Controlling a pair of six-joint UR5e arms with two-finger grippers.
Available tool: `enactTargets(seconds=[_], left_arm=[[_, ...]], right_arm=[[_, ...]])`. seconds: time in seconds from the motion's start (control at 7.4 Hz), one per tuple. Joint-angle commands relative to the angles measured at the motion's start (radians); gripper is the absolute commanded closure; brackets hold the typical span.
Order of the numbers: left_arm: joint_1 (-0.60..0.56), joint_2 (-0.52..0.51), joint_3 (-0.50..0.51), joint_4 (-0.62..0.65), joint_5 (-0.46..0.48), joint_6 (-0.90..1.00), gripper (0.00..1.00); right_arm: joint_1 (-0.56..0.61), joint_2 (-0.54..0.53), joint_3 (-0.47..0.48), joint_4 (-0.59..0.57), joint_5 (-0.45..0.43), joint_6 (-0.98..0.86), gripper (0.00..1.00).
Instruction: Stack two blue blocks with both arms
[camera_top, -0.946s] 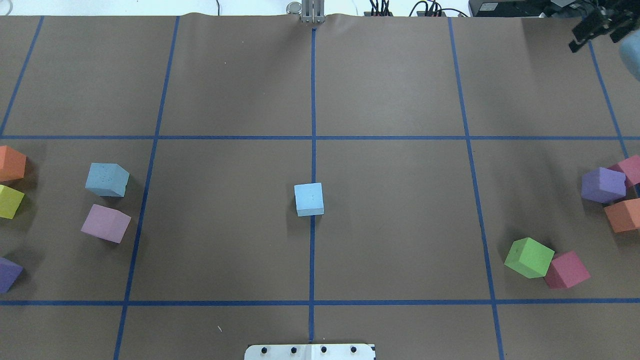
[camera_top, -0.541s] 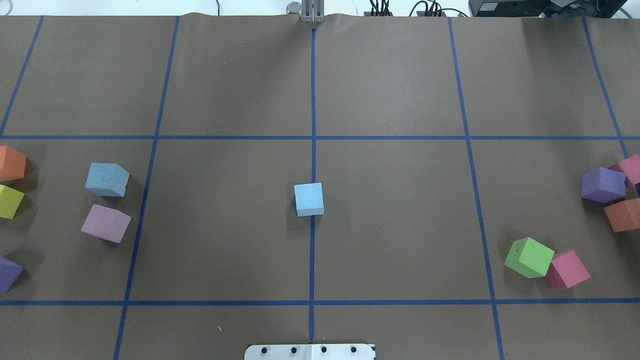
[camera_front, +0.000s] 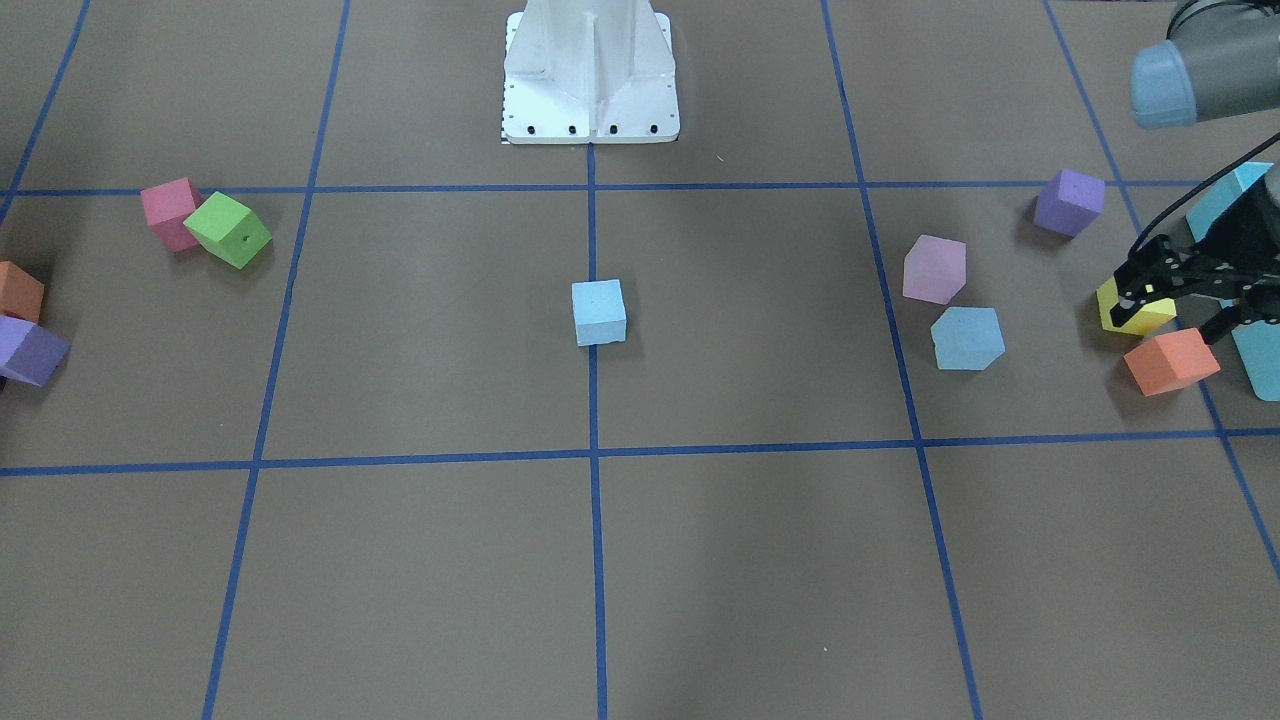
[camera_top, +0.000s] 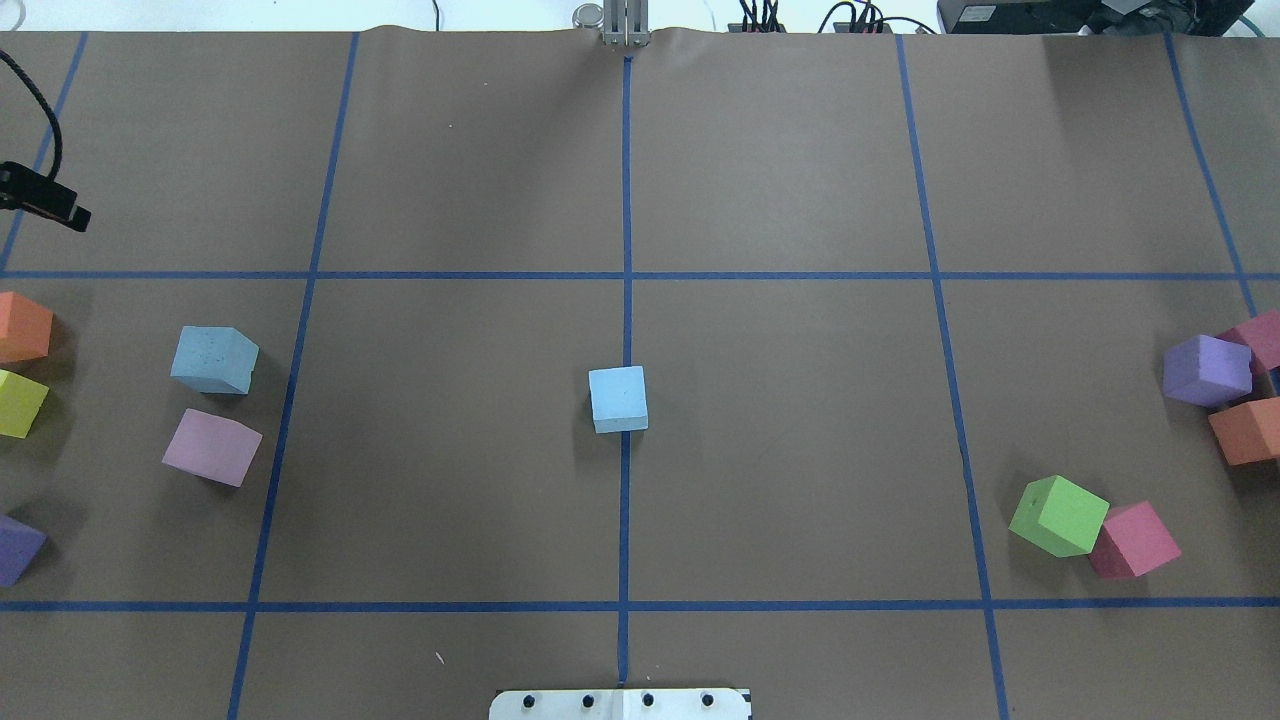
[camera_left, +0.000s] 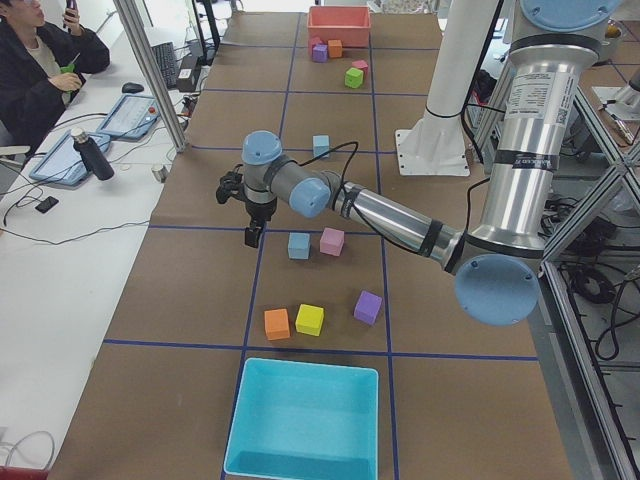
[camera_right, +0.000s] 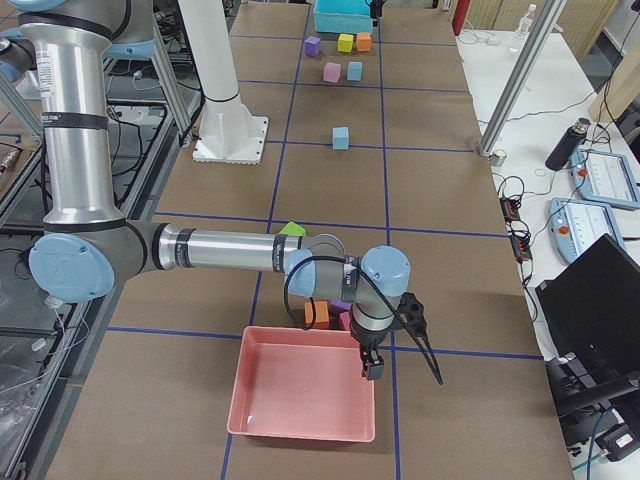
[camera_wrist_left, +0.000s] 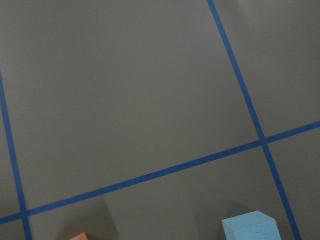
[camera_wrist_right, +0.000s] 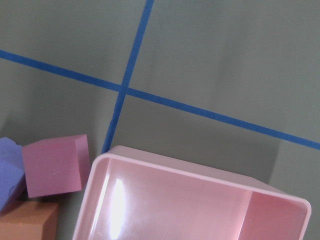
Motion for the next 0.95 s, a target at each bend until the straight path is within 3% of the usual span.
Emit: enactTargets(seconds=[0.0,0.41,0.81], left_arm=[[0.153,0.004,0.004,-0.008,0.094,-0.203,0.02],[0.292,0.002,0.017,-0.062,0.101,-0.357,0.02],[0.313,0.004,0.079,-0.132,0.101,-0.361,0.02]], right_arm=[[0.002,-0.021,-0.006,-0.002,-0.004,0.001,0.00],[0.002,-0.037,-0.004,0.000,-0.016,0.001,0.00],[0.002,-0.046,-0.004,0.000,-0.030,0.001,0.00]])
